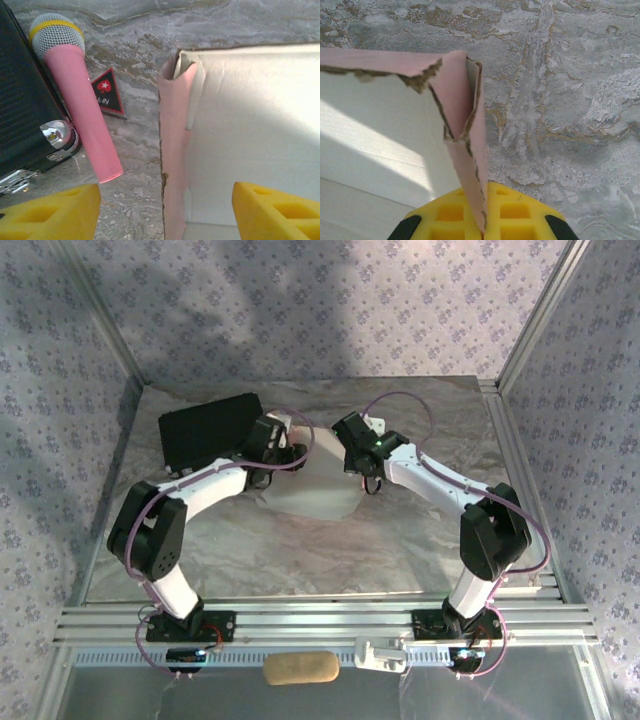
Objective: Fold the paper box
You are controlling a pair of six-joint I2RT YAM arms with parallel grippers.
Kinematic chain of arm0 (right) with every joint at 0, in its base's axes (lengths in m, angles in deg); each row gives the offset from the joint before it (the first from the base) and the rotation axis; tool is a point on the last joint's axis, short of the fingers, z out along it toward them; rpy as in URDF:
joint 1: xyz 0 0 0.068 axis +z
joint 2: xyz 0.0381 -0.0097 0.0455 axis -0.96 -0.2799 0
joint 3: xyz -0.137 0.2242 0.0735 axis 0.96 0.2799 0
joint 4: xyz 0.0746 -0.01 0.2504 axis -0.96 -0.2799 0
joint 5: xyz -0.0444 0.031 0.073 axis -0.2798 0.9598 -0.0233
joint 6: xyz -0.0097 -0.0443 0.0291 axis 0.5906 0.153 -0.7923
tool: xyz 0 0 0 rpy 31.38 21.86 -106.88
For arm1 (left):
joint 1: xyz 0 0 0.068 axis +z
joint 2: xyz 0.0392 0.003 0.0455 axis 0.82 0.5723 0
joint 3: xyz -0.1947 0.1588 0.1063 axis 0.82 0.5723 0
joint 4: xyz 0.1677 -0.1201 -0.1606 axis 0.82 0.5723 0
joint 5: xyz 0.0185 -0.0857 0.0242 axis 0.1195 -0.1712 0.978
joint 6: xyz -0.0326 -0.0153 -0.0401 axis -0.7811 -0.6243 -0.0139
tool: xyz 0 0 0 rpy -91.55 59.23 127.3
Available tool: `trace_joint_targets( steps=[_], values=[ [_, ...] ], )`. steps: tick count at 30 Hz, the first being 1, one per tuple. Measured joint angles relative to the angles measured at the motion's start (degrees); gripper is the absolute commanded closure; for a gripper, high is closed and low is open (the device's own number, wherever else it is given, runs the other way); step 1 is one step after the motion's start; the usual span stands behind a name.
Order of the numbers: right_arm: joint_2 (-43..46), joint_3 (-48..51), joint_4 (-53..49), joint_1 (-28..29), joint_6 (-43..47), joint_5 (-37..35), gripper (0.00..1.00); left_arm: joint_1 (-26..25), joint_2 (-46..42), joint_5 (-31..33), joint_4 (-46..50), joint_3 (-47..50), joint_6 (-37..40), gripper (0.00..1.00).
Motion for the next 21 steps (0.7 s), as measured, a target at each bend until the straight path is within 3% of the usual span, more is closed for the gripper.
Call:
trace_joint_targets(
  steps=[8,15,21],
  values=[
    [0.0,0.0,0.0,0.4,0.0,0.3,1.00,-0.4,4.5,2.4,0.3,-1.6,0.8,0.58],
    [0.0,0.0,-0.1,0.6,0.0,0.8,1.00,-3.2,5.3,7.8,0.4,-2.4,1.5,1.00],
    [0.0,0.0,-0.2,0.5,0.0,0.0,1.00,-6.6,5.4,16.6,3.1,-4.5,1.2,1.00]
  ],
)
